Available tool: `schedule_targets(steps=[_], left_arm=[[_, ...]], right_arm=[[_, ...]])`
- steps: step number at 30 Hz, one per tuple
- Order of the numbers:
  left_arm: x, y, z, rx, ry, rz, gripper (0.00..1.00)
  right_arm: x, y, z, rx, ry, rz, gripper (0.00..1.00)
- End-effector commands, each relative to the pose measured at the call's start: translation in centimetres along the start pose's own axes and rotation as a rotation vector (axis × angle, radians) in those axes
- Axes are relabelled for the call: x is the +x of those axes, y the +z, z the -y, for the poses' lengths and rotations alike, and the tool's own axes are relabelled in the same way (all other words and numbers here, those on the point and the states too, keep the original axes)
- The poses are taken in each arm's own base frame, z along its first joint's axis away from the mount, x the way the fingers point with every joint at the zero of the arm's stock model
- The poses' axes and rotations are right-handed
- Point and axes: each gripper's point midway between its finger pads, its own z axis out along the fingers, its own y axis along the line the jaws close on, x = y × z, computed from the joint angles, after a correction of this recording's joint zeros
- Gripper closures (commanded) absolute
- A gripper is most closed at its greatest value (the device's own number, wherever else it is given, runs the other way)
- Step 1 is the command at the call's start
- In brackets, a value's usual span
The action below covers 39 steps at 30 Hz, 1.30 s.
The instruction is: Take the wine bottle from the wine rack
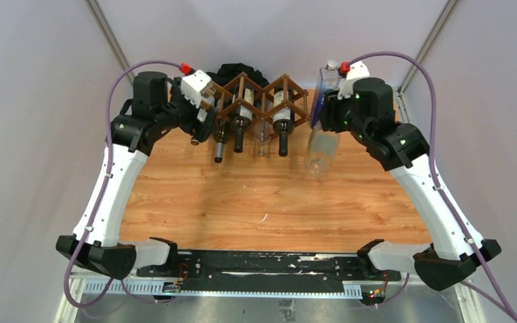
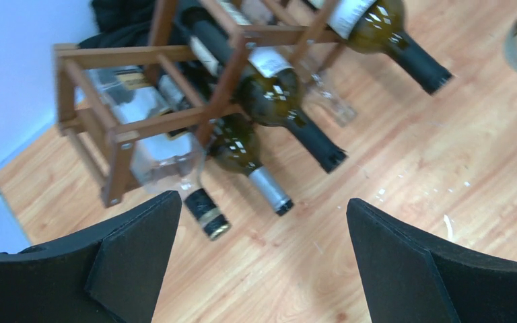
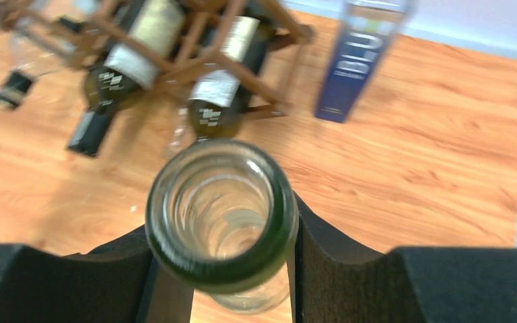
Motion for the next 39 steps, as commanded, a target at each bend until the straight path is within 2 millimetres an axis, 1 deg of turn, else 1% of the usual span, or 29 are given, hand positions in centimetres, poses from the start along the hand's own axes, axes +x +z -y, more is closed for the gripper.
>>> schedule_targets(steps=[1, 3, 6, 8, 12, 17, 18, 21, 22, 26, 29, 32, 35, 39], left_arm=[[-0.5, -0.7, -3.1, -0.099, -0.067, -0.008, 0.0], [-0.3, -0.5, -4.2, -0.139, -0.072, -0.025, 0.0], [0.9, 0.0, -6.4, -0.234, -0.097, -0.089, 0.0], [1.3, 0.4, -7.1, -0.251, -0.13, -0.11, 0.0], [1.5, 0.7, -7.6, -0.251, -0.173, -0.11, 0.0], [0.7, 1.0, -7.4, -0.228, -0.188, -0.088, 0.0], [0.6, 1.1, -7.4, -0.224, -0.189, -0.086, 0.0], [0.0, 1.0, -7.4, -0.22, -0.193, -0.072, 0.0], [-0.1, 1.0, -7.4, -0.218, -0.193, -0.068, 0.0], [-0.2, 1.0, -7.2, -0.208, -0.192, -0.064, 0.0], [-0.2, 0.9, -7.1, -0.203, -0.184, -0.061, 0.0], [-0.4, 0.8, -7.2, -0.204, -0.172, -0.057, 0.0], [-0.8, 0.6, -7.1, -0.196, -0.158, -0.046, 0.0], [-1.2, 0.5, -6.9, -0.187, -0.16, -0.032, 0.0]], right_arm=[[-3.5, -1.5, 5.6, 0.159, 0.09, 0.148, 1.0], [-3.0, -0.8, 7.9, 0.239, 0.085, 0.128, 1.0], [-2.5, 0.0, 11.7, 0.387, 0.072, 0.112, 1.0], [-2.9, 0.7, 14.0, 0.443, 0.092, 0.13, 1.0], [-3.2, 2.9, 17.9, 0.524, 0.129, 0.155, 1.0], [-3.7, 6.0, 22.3, 0.616, 0.155, 0.187, 1.0], [-4.0, 6.3, 22.6, 0.622, 0.155, 0.197, 1.0], [-4.3, 8.4, 23.7, 0.628, 0.136, 0.21, 1.0], [-4.3, 9.3, 24.0, 0.631, 0.129, 0.214, 1.0], [-4.1, 11.5, 24.7, 0.627, 0.112, 0.248, 1.0], [-3.6, 13.1, 25.3, 0.629, 0.093, 0.243, 1.0], [-3.7, 14.1, 25.8, 0.634, 0.084, 0.256, 1.0], [-3.7, 14.7, 26.0, 0.633, 0.067, 0.272, 1.0], [-2.9, 15.4, 27.0, 0.605, 0.127, 0.276, 1.0]])
